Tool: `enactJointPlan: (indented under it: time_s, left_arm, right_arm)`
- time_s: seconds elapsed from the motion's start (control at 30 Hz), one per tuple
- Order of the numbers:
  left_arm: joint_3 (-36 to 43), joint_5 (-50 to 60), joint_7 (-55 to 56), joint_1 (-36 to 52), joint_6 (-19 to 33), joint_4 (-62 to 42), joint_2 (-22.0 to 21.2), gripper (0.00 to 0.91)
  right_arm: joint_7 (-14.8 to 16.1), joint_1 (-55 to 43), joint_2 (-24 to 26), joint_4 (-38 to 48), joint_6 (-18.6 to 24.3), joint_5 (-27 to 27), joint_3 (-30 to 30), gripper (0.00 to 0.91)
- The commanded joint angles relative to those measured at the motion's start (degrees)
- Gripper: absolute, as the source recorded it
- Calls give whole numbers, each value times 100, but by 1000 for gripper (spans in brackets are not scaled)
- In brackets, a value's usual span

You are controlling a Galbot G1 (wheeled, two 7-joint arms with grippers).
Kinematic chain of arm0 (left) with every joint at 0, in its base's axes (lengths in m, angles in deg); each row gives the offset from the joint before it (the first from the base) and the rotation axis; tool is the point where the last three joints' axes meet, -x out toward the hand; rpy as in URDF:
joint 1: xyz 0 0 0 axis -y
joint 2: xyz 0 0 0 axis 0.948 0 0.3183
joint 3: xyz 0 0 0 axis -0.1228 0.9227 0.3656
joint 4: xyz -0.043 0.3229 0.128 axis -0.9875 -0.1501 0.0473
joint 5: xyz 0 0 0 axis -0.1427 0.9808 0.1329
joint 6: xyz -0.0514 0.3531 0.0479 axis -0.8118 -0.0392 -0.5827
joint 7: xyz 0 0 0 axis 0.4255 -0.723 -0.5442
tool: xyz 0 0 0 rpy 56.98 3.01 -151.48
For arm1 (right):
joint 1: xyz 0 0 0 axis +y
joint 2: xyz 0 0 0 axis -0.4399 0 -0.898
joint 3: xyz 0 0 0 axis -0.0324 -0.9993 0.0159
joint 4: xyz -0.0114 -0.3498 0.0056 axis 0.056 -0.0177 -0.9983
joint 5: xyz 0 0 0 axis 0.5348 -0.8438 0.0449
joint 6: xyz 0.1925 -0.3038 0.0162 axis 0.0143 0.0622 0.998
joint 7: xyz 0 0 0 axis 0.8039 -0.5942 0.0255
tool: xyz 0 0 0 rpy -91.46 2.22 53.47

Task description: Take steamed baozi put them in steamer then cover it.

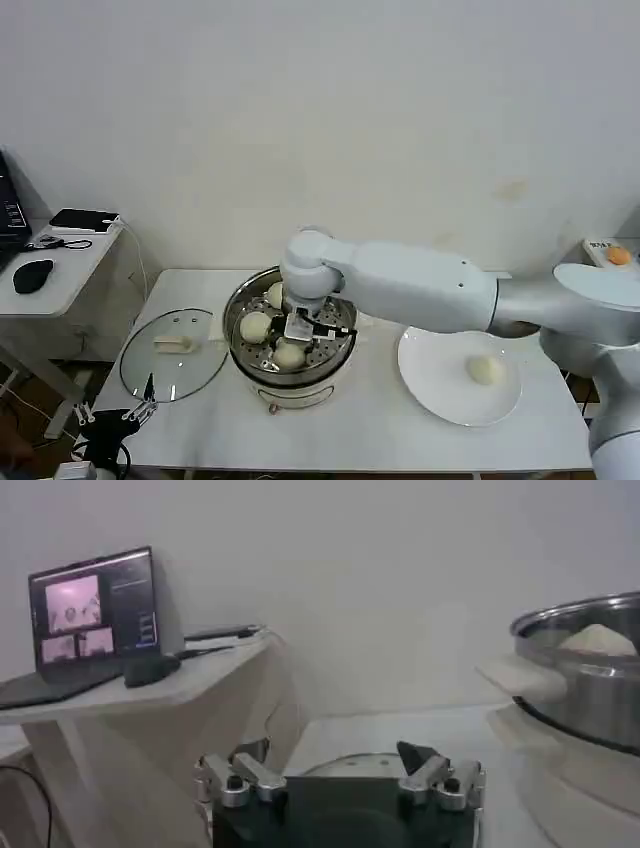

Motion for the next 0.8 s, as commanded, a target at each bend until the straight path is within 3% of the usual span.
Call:
enactJointPlan:
  time_s: [0.03, 0.33, 0.53, 0.67, 0.73, 0.8]
  left_arm:
    - [-2, 0, 3, 0, 8, -14, -2, 907]
    - [25, 4, 1, -4, 7, -9, -4, 907]
    - [35, -3, -4, -19, 5, 9, 31, 907]
    - [23, -41, -15, 9, -2, 17, 100, 907]
    - [20, -76, -21, 42, -10, 28, 123, 907]
    - [33, -136, -31, 63, -9, 65, 156, 907]
  right_arm:
    - [-41, 21, -13, -91, -1, -29, -14, 907]
    - [-158, -32, 73, -121, -38, -80, 38, 907]
    - [-390, -195, 371, -66, -203, -25, 430, 907]
    - [-610, -438, 945, -166, -806, 277, 768, 907]
    - [-668, -569, 1284, -177, -1081, 626, 903, 907]
    - [-734, -686, 1720, -152, -1662, 1320, 977, 907]
